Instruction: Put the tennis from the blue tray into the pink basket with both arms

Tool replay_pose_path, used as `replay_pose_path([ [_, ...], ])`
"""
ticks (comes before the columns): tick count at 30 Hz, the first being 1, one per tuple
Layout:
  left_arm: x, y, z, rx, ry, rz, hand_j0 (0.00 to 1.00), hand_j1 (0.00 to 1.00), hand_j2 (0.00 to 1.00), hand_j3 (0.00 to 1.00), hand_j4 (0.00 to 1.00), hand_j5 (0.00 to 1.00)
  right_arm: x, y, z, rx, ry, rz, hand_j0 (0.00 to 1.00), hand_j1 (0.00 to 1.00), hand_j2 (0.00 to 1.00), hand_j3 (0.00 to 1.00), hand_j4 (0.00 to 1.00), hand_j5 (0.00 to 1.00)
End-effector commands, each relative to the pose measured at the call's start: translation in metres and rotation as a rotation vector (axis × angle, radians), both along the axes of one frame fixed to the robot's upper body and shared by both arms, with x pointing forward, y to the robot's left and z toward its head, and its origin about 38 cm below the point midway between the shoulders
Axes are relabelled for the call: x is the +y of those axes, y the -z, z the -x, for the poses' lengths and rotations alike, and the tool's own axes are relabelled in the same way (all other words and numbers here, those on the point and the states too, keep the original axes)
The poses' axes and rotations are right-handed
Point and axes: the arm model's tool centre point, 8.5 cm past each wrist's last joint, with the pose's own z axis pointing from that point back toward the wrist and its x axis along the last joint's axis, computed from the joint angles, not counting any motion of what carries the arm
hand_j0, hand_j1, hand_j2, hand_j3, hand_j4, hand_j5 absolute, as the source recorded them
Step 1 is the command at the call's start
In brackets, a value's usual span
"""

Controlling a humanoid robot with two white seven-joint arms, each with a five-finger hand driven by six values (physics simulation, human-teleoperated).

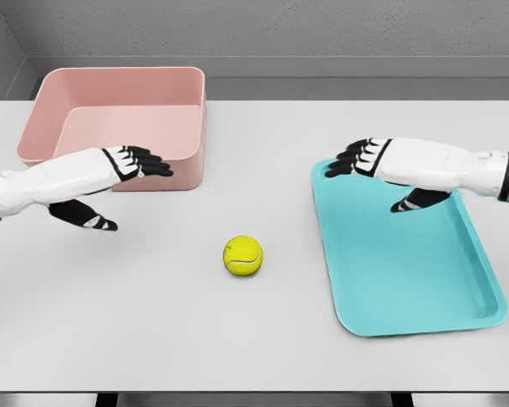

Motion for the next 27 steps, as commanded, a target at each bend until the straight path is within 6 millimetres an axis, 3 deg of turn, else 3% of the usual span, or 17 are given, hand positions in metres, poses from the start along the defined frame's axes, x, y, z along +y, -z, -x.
replay_pose_path([
  [1,-0.009,0.004,-0.006,0.006,0.002,0.04,1.0,1.0,1.0,1.0,1.0,1.0,-0.039,-0.025,0.006,-0.033,0.078,0.056,1.0,1.0,1.0,1.0,1.0,1.0],
  [7,-0.029,0.001,-0.011,-0.007,0.041,0.067,1.0,1.0,1.0,1.0,1.0,1.0,-0.028,-0.02,0.009,-0.012,0.049,0.027,1.0,1.0,1.0,1.0,1.0,1.0],
  [10,-0.062,0.01,-0.015,0.022,0.127,0.046,1.0,1.0,1.0,1.0,1.0,1.0,-0.026,-0.023,0.009,-0.019,0.042,0.026,1.0,1.0,1.0,1.0,1.0,1.0],
  [15,-0.087,0.016,-0.019,0.043,0.198,0.004,1.0,1.0,1.0,1.0,1.0,1.0,-0.024,-0.021,0.01,-0.013,0.038,0.02,1.0,1.0,1.0,1.0,1.0,1.0],
  [19,-0.104,0.026,-0.022,0.071,0.242,-0.035,1.0,1.0,1.0,1.0,1.0,1.0,-0.026,-0.022,0.01,-0.014,0.042,0.022,1.0,1.0,1.0,1.0,1.0,1.0],
  [23,-0.108,0.035,-0.023,0.101,0.255,-0.068,1.0,1.0,1.0,1.0,1.0,1.0,-0.03,-0.021,0.011,-0.006,0.05,0.036,1.0,1.0,1.0,1.0,1.0,1.0],
  [24,-0.108,0.04,-0.026,0.113,0.25,-0.072,1.0,1.0,1.0,1.0,1.0,1.0,-0.03,-0.011,0.012,0.017,0.051,0.037,1.0,1.0,1.0,1.0,1.0,1.0],
  [27,-0.119,0.047,-0.026,0.131,0.277,-0.09,1.0,1.0,1.0,1.0,1.0,1.0,-0.034,-0.008,0.011,0.026,0.062,0.047,1.0,1.0,1.0,1.0,1.0,1.0],
])
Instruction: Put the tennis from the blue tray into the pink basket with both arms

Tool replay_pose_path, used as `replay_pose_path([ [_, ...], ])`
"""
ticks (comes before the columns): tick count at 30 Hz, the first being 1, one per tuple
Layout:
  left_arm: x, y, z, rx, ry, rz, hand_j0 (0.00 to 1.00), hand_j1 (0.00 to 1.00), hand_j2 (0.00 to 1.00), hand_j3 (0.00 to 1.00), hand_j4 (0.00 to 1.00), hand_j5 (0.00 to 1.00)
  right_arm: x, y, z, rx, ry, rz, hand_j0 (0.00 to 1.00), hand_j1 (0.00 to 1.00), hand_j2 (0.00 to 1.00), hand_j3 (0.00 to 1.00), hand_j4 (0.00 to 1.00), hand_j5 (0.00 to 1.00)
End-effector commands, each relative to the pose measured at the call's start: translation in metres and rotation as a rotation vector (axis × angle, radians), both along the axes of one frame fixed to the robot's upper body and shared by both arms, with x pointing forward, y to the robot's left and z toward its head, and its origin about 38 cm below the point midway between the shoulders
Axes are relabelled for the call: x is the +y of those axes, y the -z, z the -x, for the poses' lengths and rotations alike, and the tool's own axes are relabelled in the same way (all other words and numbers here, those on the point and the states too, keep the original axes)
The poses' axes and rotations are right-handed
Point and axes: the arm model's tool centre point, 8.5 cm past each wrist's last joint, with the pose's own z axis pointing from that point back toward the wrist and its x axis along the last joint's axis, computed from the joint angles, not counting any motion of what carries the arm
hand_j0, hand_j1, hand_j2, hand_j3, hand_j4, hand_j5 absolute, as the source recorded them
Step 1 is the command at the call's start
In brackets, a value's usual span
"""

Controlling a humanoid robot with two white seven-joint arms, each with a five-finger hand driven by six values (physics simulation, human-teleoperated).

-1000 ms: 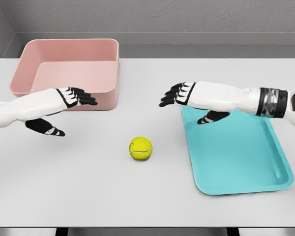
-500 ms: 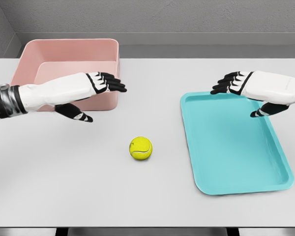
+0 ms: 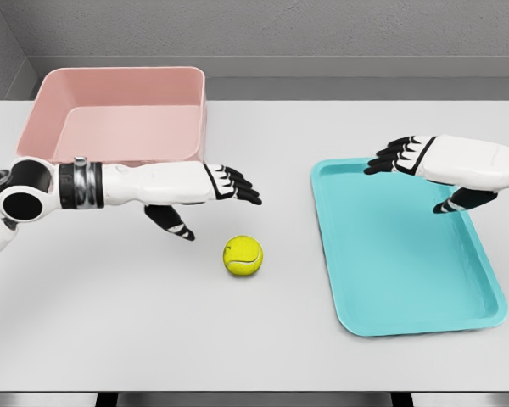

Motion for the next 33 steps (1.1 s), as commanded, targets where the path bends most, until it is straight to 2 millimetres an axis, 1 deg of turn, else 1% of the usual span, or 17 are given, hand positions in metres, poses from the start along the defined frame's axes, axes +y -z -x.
replay_pose_path([
  [1,-0.005,0.016,0.002,0.044,0.006,-0.013,1.0,1.0,1.0,1.0,1.0,1.0,-0.004,0.001,-0.001,0.009,0.012,0.006,1.0,1.0,1.0,1.0,1.0,1.0],
  [6,-0.006,0.017,-0.002,0.045,0.001,-0.019,1.0,1.0,1.0,1.0,1.0,1.0,-0.005,0.004,-0.002,0.017,0.016,0.007,1.0,1.0,1.0,1.0,1.0,1.0],
  [7,-0.014,0.02,-0.004,0.065,0.018,-0.029,1.0,1.0,1.0,1.0,1.0,1.0,-0.005,0.004,-0.001,0.018,0.016,0.007,1.0,1.0,1.0,1.0,1.0,1.0],
  [9,-0.017,0.024,-0.01,0.089,0.013,-0.035,1.0,1.0,1.0,1.0,1.0,1.0,-0.005,0.005,-0.001,0.02,0.016,0.007,1.0,1.0,1.0,1.0,1.0,1.0],
  [12,-0.013,0.031,-0.012,0.12,-0.004,-0.038,1.0,1.0,1.0,1.0,1.0,1.0,-0.005,0.006,-0.001,0.022,0.015,0.009,1.0,1.0,1.0,1.0,1.0,1.0],
  [13,-0.013,0.029,-0.013,0.116,-0.005,-0.04,1.0,1.0,1.0,1.0,1.0,1.0,-0.005,0.007,-0.001,0.025,0.015,0.009,1.0,1.0,1.0,1.0,1.0,1.0],
  [21,-0.028,0.048,-0.005,0.199,0.035,-0.052,1.0,1.0,1.0,1.0,1.0,1.0,-0.004,0.012,0.001,0.037,0.013,0.009,1.0,1.0,1.0,1.0,1.0,1.0],
  [29,-0.031,0.048,-0.003,0.198,0.045,-0.05,1.0,1.0,1.0,1.0,1.0,1.0,-0.004,0.012,0.001,0.037,0.013,0.009,1.0,1.0,1.0,1.0,1.0,1.0],
  [33,-0.037,0.048,-0.003,0.197,0.054,-0.043,1.0,1.0,1.0,1.0,1.0,1.0,-0.005,0.013,0.0,0.041,0.018,0.012,1.0,1.0,1.0,1.0,1.0,1.0],
])
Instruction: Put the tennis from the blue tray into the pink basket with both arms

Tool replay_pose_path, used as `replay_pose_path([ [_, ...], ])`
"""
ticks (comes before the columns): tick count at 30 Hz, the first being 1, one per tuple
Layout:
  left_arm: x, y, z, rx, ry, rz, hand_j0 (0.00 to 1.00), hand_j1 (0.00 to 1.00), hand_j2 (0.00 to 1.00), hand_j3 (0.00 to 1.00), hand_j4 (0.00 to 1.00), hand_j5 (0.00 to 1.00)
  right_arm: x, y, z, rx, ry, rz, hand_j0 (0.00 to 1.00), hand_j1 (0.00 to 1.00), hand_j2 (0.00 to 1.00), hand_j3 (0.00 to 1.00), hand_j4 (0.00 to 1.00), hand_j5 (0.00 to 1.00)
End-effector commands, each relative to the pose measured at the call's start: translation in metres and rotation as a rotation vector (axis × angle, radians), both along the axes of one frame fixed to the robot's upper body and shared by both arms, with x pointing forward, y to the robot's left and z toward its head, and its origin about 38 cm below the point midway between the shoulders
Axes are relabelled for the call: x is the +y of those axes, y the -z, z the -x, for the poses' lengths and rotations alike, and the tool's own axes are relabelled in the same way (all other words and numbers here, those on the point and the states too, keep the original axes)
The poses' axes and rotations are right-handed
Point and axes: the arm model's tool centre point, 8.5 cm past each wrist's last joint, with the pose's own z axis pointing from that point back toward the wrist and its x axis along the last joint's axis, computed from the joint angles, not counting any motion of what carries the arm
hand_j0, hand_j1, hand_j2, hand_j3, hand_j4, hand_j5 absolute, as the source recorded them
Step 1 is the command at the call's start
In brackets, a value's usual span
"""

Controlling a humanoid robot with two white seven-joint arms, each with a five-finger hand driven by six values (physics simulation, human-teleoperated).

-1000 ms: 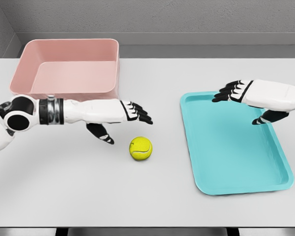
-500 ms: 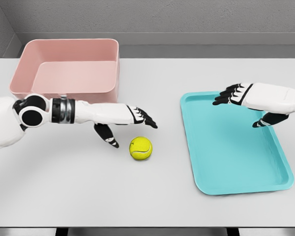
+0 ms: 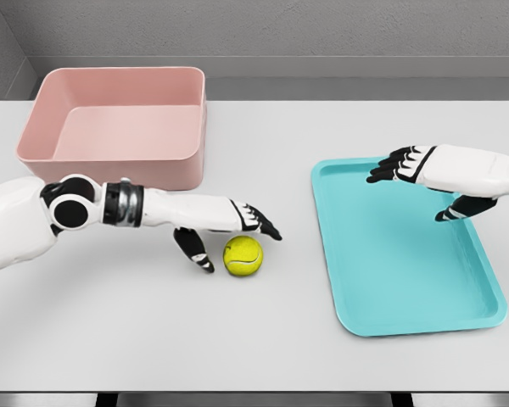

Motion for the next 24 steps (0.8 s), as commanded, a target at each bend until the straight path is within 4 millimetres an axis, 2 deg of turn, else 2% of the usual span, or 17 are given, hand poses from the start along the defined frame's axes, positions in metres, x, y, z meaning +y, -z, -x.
replay_pose_path([
  [1,-0.005,0.0,0.0,0.005,0.004,0.009,1.0,1.0,1.0,1.0,1.0,1.0,-0.001,0.0,0.0,0.005,0.006,-0.004,1.0,1.0,1.0,1.0,1.0,1.0],
  [3,-0.006,0.0,0.0,0.004,0.005,0.009,1.0,1.0,1.0,1.0,1.0,1.0,0.004,0.003,-0.001,0.008,-0.005,-0.014,1.0,1.0,1.0,1.0,1.0,1.0],
  [12,-0.009,0.009,0.003,0.018,0.014,-0.006,1.0,1.0,1.0,1.0,1.0,1.0,0.004,0.008,-0.004,0.019,0.003,-0.017,1.0,1.0,1.0,1.0,1.0,1.0],
  [22,-0.011,0.009,0.003,0.019,0.018,-0.003,1.0,1.0,1.0,1.0,1.0,1.0,0.007,0.015,-0.007,0.035,0.003,-0.021,1.0,1.0,1.0,1.0,1.0,1.0],
  [24,-0.011,0.009,0.003,0.019,0.018,-0.003,0.95,0.95,0.95,0.95,0.95,0.95,0.008,0.015,-0.007,0.036,0.002,-0.024,1.0,1.0,1.0,1.0,1.0,1.0],
])
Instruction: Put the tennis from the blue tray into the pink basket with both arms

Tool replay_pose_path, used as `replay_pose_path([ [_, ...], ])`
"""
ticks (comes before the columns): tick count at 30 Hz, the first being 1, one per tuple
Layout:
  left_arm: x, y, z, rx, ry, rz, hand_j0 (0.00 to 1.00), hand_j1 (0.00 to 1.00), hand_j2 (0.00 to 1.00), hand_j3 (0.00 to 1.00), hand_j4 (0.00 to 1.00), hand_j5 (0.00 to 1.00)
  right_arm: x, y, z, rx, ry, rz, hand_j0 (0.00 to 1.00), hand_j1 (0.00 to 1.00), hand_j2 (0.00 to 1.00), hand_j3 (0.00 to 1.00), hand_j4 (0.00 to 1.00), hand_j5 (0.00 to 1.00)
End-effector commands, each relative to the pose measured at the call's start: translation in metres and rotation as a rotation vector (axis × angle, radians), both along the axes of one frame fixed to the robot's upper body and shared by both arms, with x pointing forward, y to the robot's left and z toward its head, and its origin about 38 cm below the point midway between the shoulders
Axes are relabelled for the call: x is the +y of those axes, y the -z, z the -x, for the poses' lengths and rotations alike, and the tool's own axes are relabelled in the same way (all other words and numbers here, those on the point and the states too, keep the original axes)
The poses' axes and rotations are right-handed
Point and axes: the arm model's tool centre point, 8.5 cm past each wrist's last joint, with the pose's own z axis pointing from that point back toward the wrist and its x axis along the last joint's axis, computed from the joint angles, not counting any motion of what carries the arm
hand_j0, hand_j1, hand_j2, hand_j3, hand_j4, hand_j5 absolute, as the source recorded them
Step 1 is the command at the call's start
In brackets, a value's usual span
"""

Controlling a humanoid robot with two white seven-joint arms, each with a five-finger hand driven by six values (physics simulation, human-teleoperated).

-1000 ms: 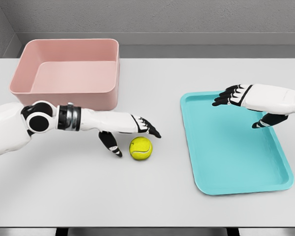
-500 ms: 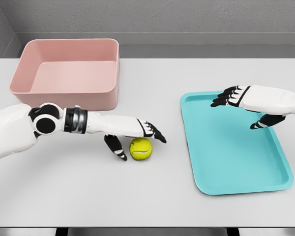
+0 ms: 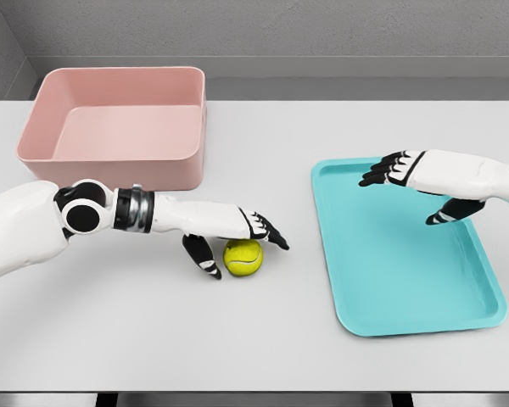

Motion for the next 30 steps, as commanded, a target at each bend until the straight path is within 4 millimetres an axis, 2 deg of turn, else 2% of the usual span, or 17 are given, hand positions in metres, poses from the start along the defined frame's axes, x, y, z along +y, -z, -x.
replay_pose_path([
  [1,0.0,-0.001,0.0,0.004,-0.004,0.006,0.95,0.95,0.95,0.95,0.95,0.95,0.001,0.0,-0.001,0.004,0.003,-0.008,1.0,1.0,1.0,1.0,1.0,1.0],
  [4,0.0,0.005,0.001,0.013,0.0,-0.009,0.95,0.95,0.95,0.95,0.95,0.95,0.001,0.001,-0.001,0.004,0.003,-0.008,1.0,1.0,1.0,1.0,1.0,1.0],
  [7,0.002,0.005,0.0,0.013,-0.006,-0.012,0.86,0.86,0.86,0.86,0.86,0.86,0.0,0.002,-0.001,0.006,0.004,-0.007,1.0,1.0,1.0,1.0,1.0,1.0],
  [9,0.002,0.006,0.0,0.014,-0.005,-0.013,0.86,0.86,0.86,0.86,0.86,0.86,0.001,0.001,-0.001,0.006,0.004,-0.009,1.0,1.0,1.0,1.0,1.0,1.0],
  [13,0.003,0.007,0.0,0.016,-0.008,-0.014,0.79,0.79,0.79,0.79,0.79,0.79,0.0,0.002,-0.001,0.006,0.005,-0.008,1.0,1.0,1.0,1.0,1.0,1.0],
  [20,0.002,0.008,0.001,0.017,-0.004,-0.015,0.75,0.75,0.75,0.75,0.75,0.75,0.0,0.005,-0.001,0.014,0.006,-0.008,1.0,1.0,1.0,1.0,1.0,1.0],
  [30,0.002,0.013,0.004,0.027,0.001,-0.029,0.63,0.63,0.63,0.63,0.63,0.63,-0.001,0.012,0.001,0.036,0.01,-0.001,1.0,1.0,1.0,1.0,1.0,1.0],
])
